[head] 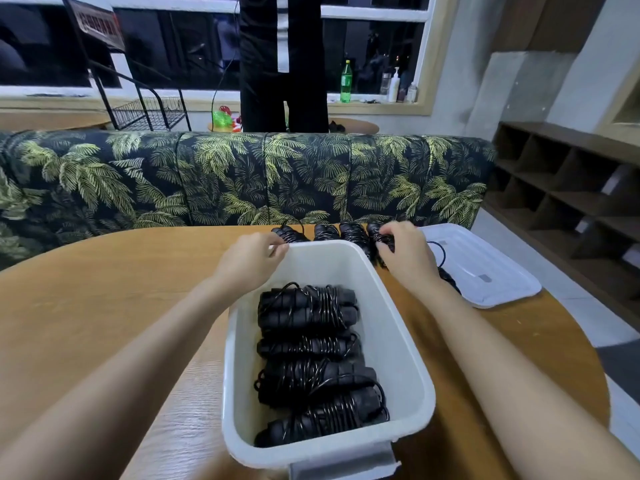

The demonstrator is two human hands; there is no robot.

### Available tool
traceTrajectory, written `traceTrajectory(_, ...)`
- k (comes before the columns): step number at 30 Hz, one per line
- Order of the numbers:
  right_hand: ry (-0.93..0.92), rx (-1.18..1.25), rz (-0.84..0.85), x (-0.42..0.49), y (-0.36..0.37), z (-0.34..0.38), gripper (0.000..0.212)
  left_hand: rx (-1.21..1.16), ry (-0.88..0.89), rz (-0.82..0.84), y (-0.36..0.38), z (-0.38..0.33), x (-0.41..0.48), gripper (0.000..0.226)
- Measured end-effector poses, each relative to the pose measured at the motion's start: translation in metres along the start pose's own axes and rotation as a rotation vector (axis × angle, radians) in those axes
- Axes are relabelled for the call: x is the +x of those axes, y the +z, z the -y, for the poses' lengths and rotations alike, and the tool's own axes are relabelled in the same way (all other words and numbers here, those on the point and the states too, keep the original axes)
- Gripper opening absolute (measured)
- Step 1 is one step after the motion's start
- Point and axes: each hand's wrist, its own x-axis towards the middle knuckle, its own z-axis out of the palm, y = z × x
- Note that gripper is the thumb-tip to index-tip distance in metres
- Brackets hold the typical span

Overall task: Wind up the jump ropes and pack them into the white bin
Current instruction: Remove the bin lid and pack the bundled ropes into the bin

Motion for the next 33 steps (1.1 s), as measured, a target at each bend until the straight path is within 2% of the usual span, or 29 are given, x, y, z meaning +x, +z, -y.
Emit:
traceTrajectory(3, 0.313, -0.313, 0.079, -0.003, 0.022, -0.039, 0.045, 0.01, -0.003, 0.007, 0.003, 0.004, 0.0, 0.029)
traceTrajectory(6, 0.48, -0.366, 0.126, -0.01, 0.037, -0.061, 0.075, 0.021, -0.002, 0.013, 0.002, 0.005, 0.0, 0.03)
traceTrajectory(8, 0.483, -0.455, 0.099, -0.012, 0.042, -0.066, 0.077, 0.023, 0.01, 0.006, 0.001, 0.003, -0.001, 0.03)
traceTrajectory(10, 0.472, -0.524, 0.09, -0.012, 0.044, -0.066, 0.06, 0.026, 0.016, 0.004, 0.001, 0.002, -0.002, 0.031)
traceTrajectory(11, 0.487, -0.495, 0.105, -0.011, 0.043, -0.067, 0.054, 0.027, 0.018, 0.005, 0.001, 0.002, -0.002, 0.031)
traceTrajectory(13, 0.506, -0.371, 0.153, -0.01, 0.041, -0.07, 0.054, 0.026, 0.023, 0.004, 0.001, 0.003, -0.002, 0.032)
traceTrajectory(16, 0.481, -0.28, 0.158, -0.008, 0.039, -0.075, 0.068, 0.035, 0.024, 0.004, 0.002, 0.004, -0.002, 0.033)
traceTrajectory(19, 0.5, -0.233, 0.16, -0.004, 0.039, -0.077, 0.105, 0.042, 0.028, 0.01, 0.003, 0.007, -0.002, 0.034)
traceTrajectory(21, 0.502, -0.248, 0.209, 0.001, 0.038, -0.077, 0.117, 0.044, 0.027, 0.015, 0.004, 0.008, -0.002, 0.035)
traceTrajectory(23, 0.516, -0.259, 0.243, 0.007, 0.037, -0.078, 0.11, 0.047, 0.024, 0.015, 0.005, 0.009, -0.001, 0.036)
traceTrajectory(26, 0.522, -0.235, 0.221, 0.007, 0.041, -0.077, 0.08, 0.051, 0.029, 0.007, 0.005, 0.01, -0.002, 0.035)
traceTrajectory(29, 0.512, -0.171, 0.157, -0.001, 0.038, -0.075, 0.071, 0.059, 0.022, 0.027, 0.005, 0.009, -0.003, 0.034)
traceTrajectory(31, 0.468, -0.018, 0.047, -0.002, 0.024, -0.068, 0.068, 0.044, 0.04, 0.01, 0.004, 0.008, -0.003, 0.034)
traceTrajectory(33, 0.377, 0.26, -0.051, -0.001, -0.002, -0.05, 0.057, 0.008, 0.12, -0.087, -0.003, 0.006, -0.003, 0.037)
